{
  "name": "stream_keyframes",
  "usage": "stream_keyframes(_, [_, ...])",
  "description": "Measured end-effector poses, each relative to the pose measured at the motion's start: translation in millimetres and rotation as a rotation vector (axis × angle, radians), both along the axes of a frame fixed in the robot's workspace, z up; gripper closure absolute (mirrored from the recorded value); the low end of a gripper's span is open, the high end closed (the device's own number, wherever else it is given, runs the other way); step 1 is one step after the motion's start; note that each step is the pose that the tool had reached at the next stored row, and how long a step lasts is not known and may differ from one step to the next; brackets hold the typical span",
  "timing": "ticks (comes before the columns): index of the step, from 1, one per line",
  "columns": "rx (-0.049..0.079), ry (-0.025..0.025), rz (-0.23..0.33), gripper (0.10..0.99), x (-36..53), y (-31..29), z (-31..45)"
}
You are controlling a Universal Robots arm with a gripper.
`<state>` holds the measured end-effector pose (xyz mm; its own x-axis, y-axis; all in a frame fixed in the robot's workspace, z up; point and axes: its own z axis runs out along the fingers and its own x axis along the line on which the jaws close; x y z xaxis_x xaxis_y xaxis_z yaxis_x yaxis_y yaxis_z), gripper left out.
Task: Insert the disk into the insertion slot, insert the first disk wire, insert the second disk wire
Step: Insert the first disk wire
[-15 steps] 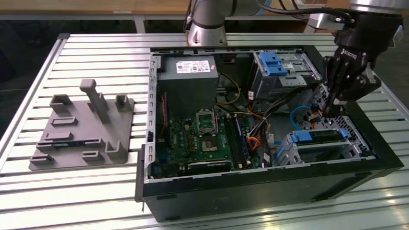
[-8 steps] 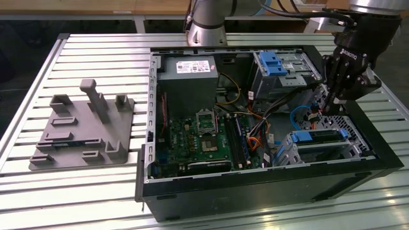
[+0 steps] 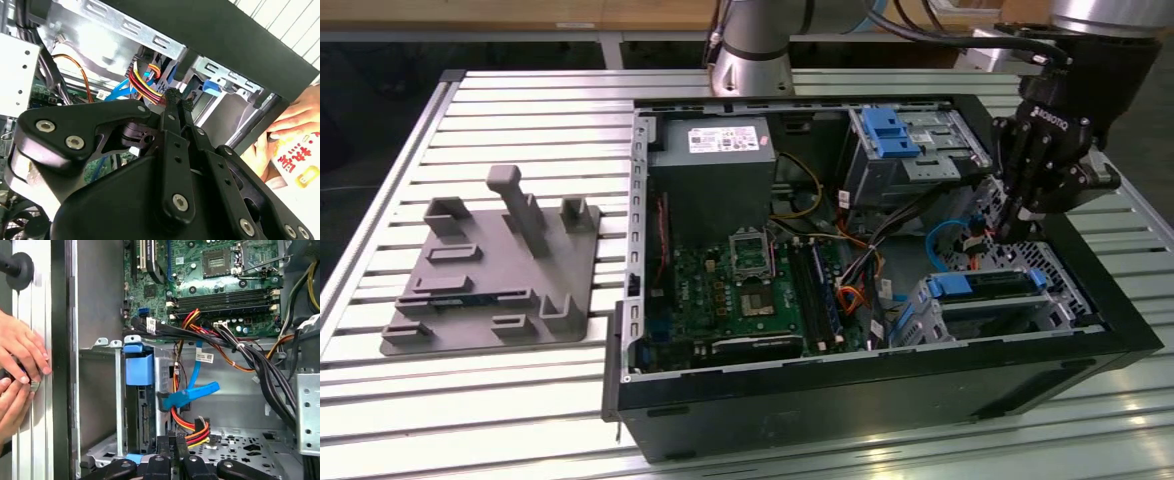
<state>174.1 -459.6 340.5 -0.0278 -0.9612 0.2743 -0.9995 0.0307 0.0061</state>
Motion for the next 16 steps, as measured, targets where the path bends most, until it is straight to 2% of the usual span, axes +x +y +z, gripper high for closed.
stream_keyframes(2, [0.004, -0.0001, 0.000, 0.922, -1.0, -4.6, 0.1])
stream_keyframes(3, [0.011, -0.0003, 0.000, 0.922, -1.2, -6.4, 0.0])
stream_keyframes(4, [0.026, -0.0009, 0.000, 0.922, -1.2, -7.5, 0.0])
stream_keyframes(7, [0.080, -0.0040, 0.000, 0.922, -1.2, -9.7, 0.0])
stream_keyframes(13, [0.167, -0.0071, 0.000, 0.922, -1.6, -16.9, 0.0])
stream_keyframes(14, [0.173, -0.0072, 0.000, 0.922, -2.0, -18.9, 0.0])
stream_keyframes(16, [0.174, -0.0073, 0.000, 0.922, -2.2, -20.6, 0.0])
